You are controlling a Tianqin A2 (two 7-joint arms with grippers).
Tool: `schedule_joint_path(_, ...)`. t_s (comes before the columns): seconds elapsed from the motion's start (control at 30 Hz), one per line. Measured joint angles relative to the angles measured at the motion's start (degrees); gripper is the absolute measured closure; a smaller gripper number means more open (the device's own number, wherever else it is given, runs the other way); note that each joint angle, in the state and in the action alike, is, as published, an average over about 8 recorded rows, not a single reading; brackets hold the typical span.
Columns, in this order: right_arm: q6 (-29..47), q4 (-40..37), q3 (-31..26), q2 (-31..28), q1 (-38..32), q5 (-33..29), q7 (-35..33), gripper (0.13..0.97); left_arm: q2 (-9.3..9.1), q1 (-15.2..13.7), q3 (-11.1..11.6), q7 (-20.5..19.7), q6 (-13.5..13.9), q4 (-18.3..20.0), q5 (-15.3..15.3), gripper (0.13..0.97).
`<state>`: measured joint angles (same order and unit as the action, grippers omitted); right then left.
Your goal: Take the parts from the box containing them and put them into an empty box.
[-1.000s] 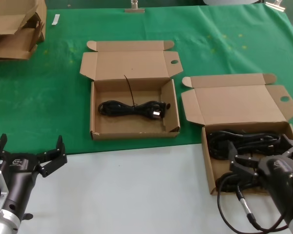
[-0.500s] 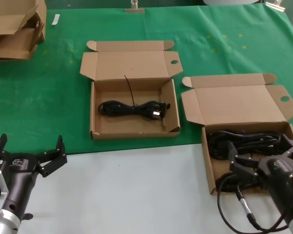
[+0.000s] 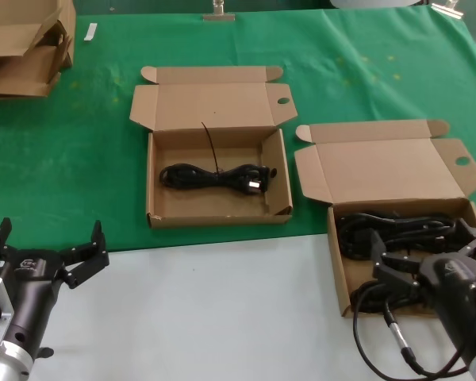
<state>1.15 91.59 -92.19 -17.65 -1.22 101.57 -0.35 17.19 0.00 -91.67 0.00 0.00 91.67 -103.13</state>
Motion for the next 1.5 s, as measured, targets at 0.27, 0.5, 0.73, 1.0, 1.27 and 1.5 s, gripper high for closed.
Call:
schedule_joint_path(0.27, 0.0, 0.0, 0.0, 0.0, 0.0, 0.0, 0.0, 0.129, 0.0, 0.0, 0.0, 0.0, 0.0, 0.0, 0.0, 0.132)
schedule_joint_path(0.5, 0.0, 0.0, 0.0, 0.0, 0.0, 0.0, 0.0, 0.129, 0.0, 0.0, 0.0, 0.0, 0.0, 0.0, 0.0, 0.132)
schedule_joint_path(0.73, 0.0, 0.0, 0.0, 0.0, 0.0, 0.0, 0.0, 0.129, 0.0, 0.0, 0.0, 0.0, 0.0, 0.0, 0.0, 0.132)
schedule_joint_path(1.0, 0.0, 0.0, 0.0, 0.0, 0.0, 0.0, 0.0, 0.129, 0.0, 0.0, 0.0, 0.0, 0.0, 0.0, 0.0, 0.132)
schedule_joint_path(1.27, 0.0, 0.0, 0.0, 0.0, 0.0, 0.0, 0.0, 0.129, 0.0, 0.0, 0.0, 0.0, 0.0, 0.0, 0.0, 0.132)
schedule_joint_path(1.5, 0.0, 0.0, 0.0, 0.0, 0.0, 0.0, 0.0, 0.129, 0.0, 0.0, 0.0, 0.0, 0.0, 0.0, 0.0, 0.132)
